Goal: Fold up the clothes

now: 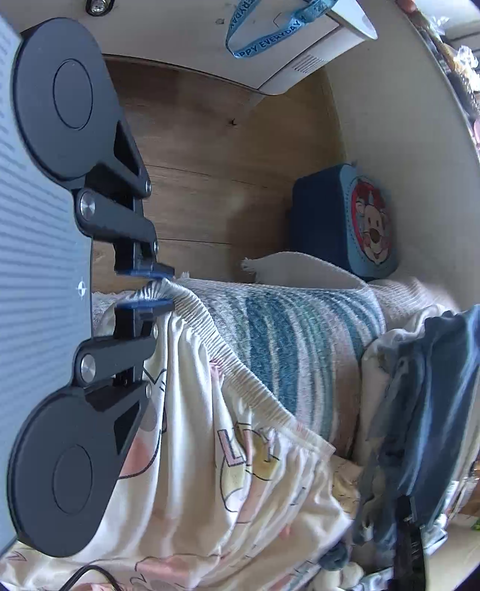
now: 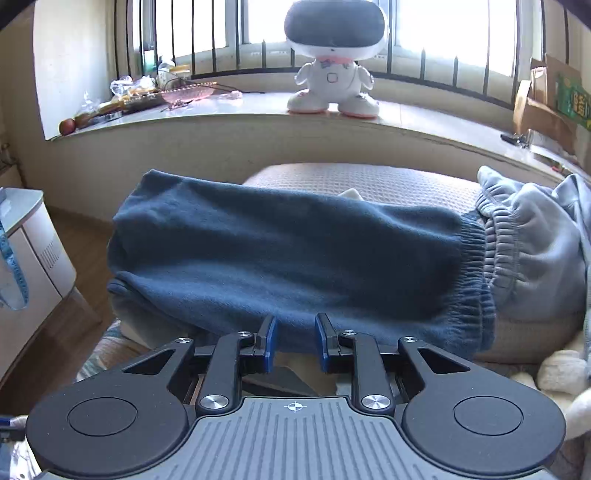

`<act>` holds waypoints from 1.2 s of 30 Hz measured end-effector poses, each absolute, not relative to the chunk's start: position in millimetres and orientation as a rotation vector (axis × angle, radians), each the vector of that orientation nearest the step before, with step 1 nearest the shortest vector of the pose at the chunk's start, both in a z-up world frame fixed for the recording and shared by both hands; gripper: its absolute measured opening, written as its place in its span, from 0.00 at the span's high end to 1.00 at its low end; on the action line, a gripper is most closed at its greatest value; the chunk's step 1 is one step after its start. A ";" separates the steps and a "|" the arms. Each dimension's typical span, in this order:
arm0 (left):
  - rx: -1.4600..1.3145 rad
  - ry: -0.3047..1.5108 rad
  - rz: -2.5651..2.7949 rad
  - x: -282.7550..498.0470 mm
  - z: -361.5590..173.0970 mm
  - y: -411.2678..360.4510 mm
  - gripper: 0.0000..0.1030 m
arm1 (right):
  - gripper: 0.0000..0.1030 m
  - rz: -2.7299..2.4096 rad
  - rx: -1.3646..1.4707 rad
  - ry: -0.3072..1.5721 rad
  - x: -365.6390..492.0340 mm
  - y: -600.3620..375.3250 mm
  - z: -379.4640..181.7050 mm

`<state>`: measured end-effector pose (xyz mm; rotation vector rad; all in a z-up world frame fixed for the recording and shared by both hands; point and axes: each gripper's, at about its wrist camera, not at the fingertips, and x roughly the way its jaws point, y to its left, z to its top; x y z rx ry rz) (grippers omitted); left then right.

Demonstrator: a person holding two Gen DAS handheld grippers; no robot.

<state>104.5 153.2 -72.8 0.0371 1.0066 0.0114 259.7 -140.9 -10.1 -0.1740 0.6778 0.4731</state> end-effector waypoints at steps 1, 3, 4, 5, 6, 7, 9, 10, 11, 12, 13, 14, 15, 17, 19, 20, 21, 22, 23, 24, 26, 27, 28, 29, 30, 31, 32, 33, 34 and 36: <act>0.036 0.997 0.015 103.6 -69.2 154.9 0.79 | 0.77 0.473 -0.181 0.679 255.5 -145.5 -6.3; 0.028 0.985 0.025 99.8 -60.8 159.4 0.73 | 0.77 0.475 -0.180 0.676 246.4 -159.1 3.0; 0.022 0.979 0.028 96.9 -56.2 161.5 0.72 | 0.74 0.470 -0.175 0.676 240.7 -169.6 8.3; 0.014 0.972 0.028 93.3 -51.5 163.4 0.71 | 0.72 0.461 -0.169 0.677 234.6 -181.7 13.8; 0.013 0.965 0.028 88.9 -46.9 163.2 0.69 | 0.72 0.451 -0.162 0.688 227.7 -195.0 18.2; 0.017 0.957 0.026 83.7 -42.4 161.2 0.69 | 0.71 0.439 -0.154 0.702 220.4 -208.9 22.1; 0.026 0.941 0.024 73.4 -33.2 157.4 0.69 | 0.71 0.419 -0.139 0.732 200.6 -240.1 26.9; 0.032 0.933 0.018 67.4 -28.5 154.8 0.69 | 0.71 0.404 -0.131 0.749 189.4 -255.0 28.3; 0.037 0.926 0.007 61.4 -24.3 151.7 0.69 | 0.71 0.387 -0.124 0.767 176.7 -269.8 29.6; 0.040 0.922 -0.007 55.5 -21.1 148.0 0.69 | 0.71 0.375 -0.122 0.787 162.9 -283.4 30.6; 0.042 0.919 -0.023 49.3 -18.1 143.9 0.69 | 0.71 0.366 -0.122 0.803 148.2 -295.9 30.9; 0.041 0.913 -0.045 42.4 -14.5 139.5 0.69 | 0.71 0.357 -0.122 0.819 134.5 -305.0 28.5; 0.032 0.905 -0.078 35.2 -10.6 134.3 0.69 | 0.71 0.348 -0.123 0.835 121.4 -312.4 24.7; 0.003 0.905 -0.171 24.3 -4.3 118.1 0.68 | 0.71 0.329 -0.125 0.869 95.3 -327.3 17.2; -0.010 0.904 -0.295 15.7 -1.7 93.4 0.65 | 0.71 0.306 -0.104 0.896 82.8 -337.6 4.2; -0.006 0.908 -0.356 12.6 -2.5 78.7 0.59 | 0.71 0.295 -0.080 0.906 80.8 -342.2 -3.2; 0.004 0.916 -0.411 10.1 -4.9 63.0 0.56 | 0.71 0.287 -0.050 0.911 82.6 -345.5 -10.5; 0.013 0.923 -0.467 7.7 -7.2 47.3 0.55 | 0.71 0.280 -0.017 0.913 86.2 -348.0 -17.8; 0.034 0.924 -0.509 5.9 -10.3 31.7 0.55 | 0.71 0.279 0.006 0.912 91.5 -348.6 -24.5; 0.063 0.920 -0.540 4.6 -14.1 16.3 0.55 | 0.71 0.278 0.016 0.911 98.8 -347.4 -31.0; 0.108 0.926 -0.586 3.4 -24.3 -11.7 0.55 | 0.71 0.272 0.023 0.914 115.9 -343.8 -44.8; 0.125 0.931 -0.599 3.4 -29.3 -21.5 0.55 | 0.71 0.271 0.019 0.923 126.2 -342.0 -52.6; 0.139 0.937 -0.605 3.6 -33.9 -28.2 0.57 | 0.71 0.264 0.022 0.939 136.4 -341.1 -60.9; 0.152 0.943 -0.611 3.8 -38.4 -34.9 0.59 | 0.71 0.252 0.029 0.957 146.6 -340.6 -69.4; 0.166 0.949 -0.617 4.0 -43.0 -41.6 0.61 | 0.71 0.253 0.034 0.964 153.5 -339.4 -74.3; 0.180 0.954 -0.624 4.2 -47.6 -48.3 0.61 | 0.71 0.260 0.038 0.964 158.7 -337.8 -77.4; 0.194 0.960 -0.630 4.4 -52.1 -55.0 0.63 | 0.71 0.283 0.038 0.956 161.5 -334.9 -78.3; 0.208 0.966 -0.636 4.6 -56.7 -61.7 0.67 | 0.71 0.302 0.030 0.956 162.9 -330.4 -78.3; 0.222 0.972 -0.642 4.8 -61.3 -68.4 0.72 | 0.71 0.315 0.019 0.960 164.2 -325.4 -78.5; 0.246 1.001 -0.645 5.0 -71.7 -78.2 0.88 | 0.71 0.332 -0.012 0.965 167.0 -315.9 -80.1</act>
